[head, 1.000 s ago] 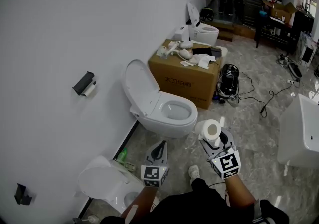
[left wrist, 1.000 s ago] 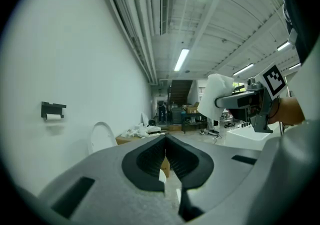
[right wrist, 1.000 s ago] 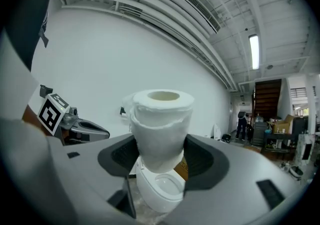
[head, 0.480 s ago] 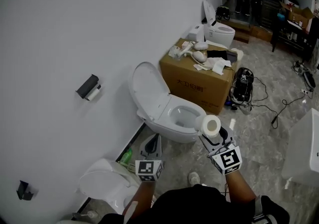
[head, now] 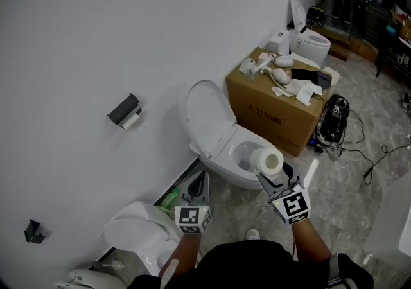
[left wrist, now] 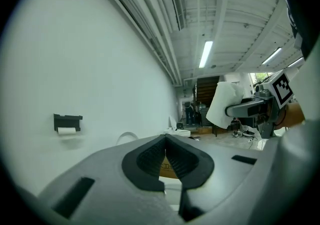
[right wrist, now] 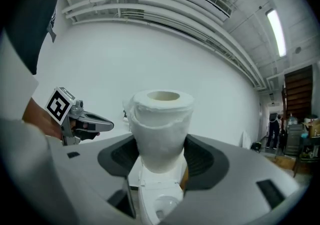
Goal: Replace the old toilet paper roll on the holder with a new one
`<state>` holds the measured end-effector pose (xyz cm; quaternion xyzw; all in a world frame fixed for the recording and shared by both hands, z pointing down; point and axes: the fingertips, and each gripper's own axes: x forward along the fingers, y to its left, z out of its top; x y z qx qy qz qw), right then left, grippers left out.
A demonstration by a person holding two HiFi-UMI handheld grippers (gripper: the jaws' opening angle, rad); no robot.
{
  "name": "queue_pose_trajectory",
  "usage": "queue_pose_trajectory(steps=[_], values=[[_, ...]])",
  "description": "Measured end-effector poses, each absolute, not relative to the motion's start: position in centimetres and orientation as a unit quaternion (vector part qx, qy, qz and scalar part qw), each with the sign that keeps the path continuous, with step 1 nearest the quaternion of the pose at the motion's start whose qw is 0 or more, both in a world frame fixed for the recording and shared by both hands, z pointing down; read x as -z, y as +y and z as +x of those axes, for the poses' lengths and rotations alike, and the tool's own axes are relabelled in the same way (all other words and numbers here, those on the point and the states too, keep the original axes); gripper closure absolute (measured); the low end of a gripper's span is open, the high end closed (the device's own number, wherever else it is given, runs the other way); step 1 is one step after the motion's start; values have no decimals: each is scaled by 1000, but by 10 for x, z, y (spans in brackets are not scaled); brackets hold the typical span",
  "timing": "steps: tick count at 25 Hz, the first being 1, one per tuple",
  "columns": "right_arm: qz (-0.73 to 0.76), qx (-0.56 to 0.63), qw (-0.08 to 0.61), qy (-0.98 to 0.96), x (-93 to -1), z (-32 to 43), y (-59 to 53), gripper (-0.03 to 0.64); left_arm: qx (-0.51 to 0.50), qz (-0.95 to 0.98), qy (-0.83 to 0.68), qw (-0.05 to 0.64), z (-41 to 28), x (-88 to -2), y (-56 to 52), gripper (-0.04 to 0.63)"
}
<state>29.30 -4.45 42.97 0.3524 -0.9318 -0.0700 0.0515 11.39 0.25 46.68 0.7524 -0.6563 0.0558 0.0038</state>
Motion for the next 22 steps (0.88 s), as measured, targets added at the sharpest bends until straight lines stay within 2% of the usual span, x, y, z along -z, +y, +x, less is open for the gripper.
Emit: queue_pose_trajectory(steps=[11, 22], values=[[282, 73, 54, -955, -436, 252, -100, 348, -71, 699, -711, 29, 79, -486, -16, 589], [233, 79, 47, -968, -441, 163, -139, 348, -71, 666, -742, 21, 6, -483, -37, 588]])
